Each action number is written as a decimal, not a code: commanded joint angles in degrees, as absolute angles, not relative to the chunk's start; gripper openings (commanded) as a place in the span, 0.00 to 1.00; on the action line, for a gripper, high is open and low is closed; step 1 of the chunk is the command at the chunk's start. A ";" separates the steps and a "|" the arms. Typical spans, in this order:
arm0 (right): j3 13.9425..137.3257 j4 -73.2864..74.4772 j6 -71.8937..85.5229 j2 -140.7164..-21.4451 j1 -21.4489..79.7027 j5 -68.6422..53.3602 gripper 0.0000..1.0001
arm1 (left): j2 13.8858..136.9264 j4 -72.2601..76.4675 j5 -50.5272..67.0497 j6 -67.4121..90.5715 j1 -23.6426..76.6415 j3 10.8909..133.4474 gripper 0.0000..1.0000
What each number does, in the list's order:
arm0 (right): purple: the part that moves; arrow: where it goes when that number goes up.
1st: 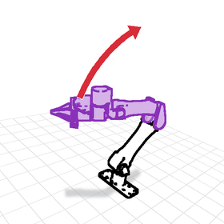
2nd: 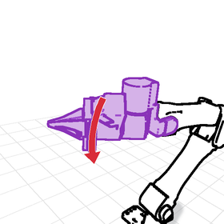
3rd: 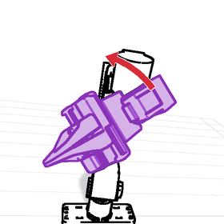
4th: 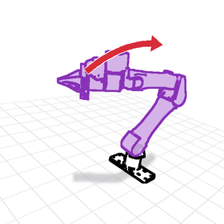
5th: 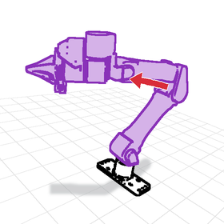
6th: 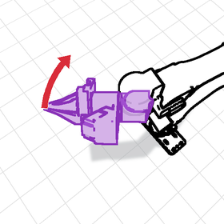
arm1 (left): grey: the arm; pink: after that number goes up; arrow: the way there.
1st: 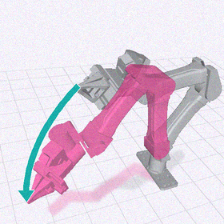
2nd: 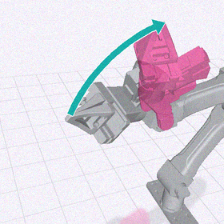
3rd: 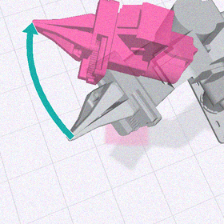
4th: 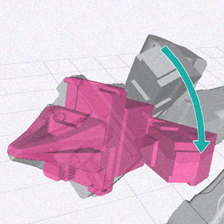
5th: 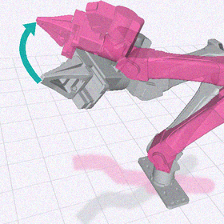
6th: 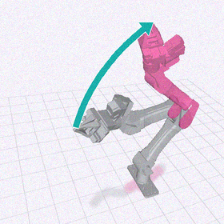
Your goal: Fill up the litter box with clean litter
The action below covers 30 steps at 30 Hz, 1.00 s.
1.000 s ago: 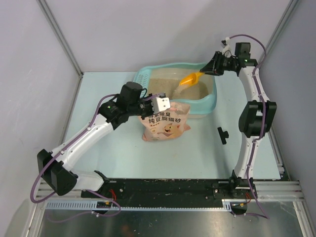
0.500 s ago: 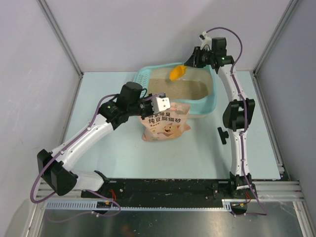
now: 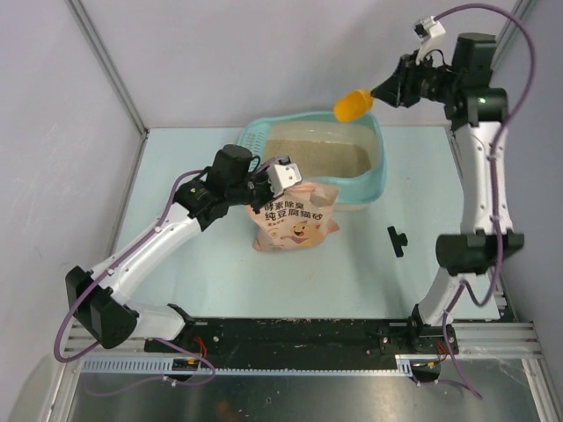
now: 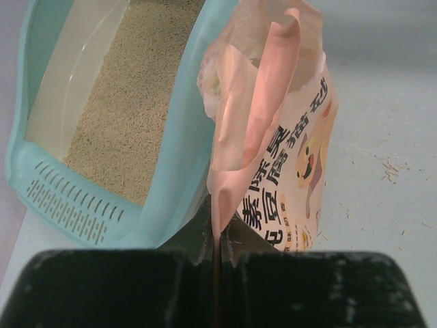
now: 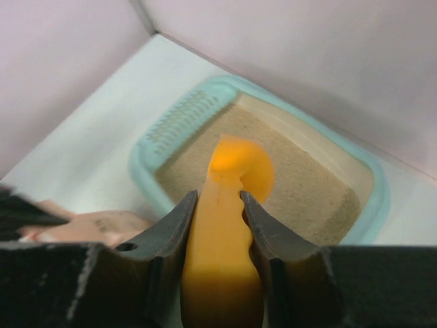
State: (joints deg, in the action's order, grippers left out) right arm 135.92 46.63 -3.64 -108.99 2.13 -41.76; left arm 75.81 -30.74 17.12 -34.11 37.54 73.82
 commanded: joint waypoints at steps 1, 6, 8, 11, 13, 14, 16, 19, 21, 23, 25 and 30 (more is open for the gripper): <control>129.48 59.84 -8.08 -98.72 4.22 -49.83 0.00 | 73.04 -26.02 18.90 -29.18 37.18 76.11 0.00; 119.45 63.62 -10.54 -92.56 5.10 -50.01 0.00 | 72.77 -25.84 19.07 -28.74 36.91 75.76 0.00; 118.13 65.29 -12.91 -92.20 5.97 -49.66 0.00 | 72.77 -25.84 19.25 -28.65 36.91 75.67 0.00; 117.51 67.14 -14.50 -92.46 7.29 -49.22 0.00 | 72.51 -25.75 19.42 -28.74 36.74 75.32 0.00; 117.16 67.15 -14.76 -92.81 7.99 -48.34 0.00 | 72.25 -25.84 19.95 -28.65 36.65 75.32 0.00; 117.16 67.32 -14.94 -93.33 8.87 -48.08 0.00 | 72.07 -25.84 20.04 -28.48 36.65 75.24 0.00; 117.16 67.41 -15.29 -94.04 10.01 -47.20 0.00 | 71.72 -25.75 20.30 -28.48 36.65 75.15 0.00; 117.16 68.03 -16.17 -95.36 11.77 -46.85 0.00 | 71.28 -25.75 20.56 -28.83 36.65 74.80 0.00; 116.81 68.82 -16.79 -96.23 13.70 -44.23 0.00 | 71.19 -25.75 20.83 -28.74 36.65 74.79 0.00; 115.85 67.60 -16.18 -96.33 15.46 -39.76 0.00 | 71.02 -25.75 21.62 -28.92 36.65 74.79 0.00; 113.74 64.88 -11.81 -96.07 19.32 -32.82 0.00 | 70.84 -25.66 22.41 -28.65 36.65 75.06 0.00; 108.64 57.39 0.52 -94.92 25.04 -10.82 0.00 | 70.40 -25.05 25.75 -26.38 36.65 74.88 0.00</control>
State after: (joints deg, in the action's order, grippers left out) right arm 111.07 63.66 -9.47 -96.23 21.80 -28.40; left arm 74.91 -31.79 19.86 -29.71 36.82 73.80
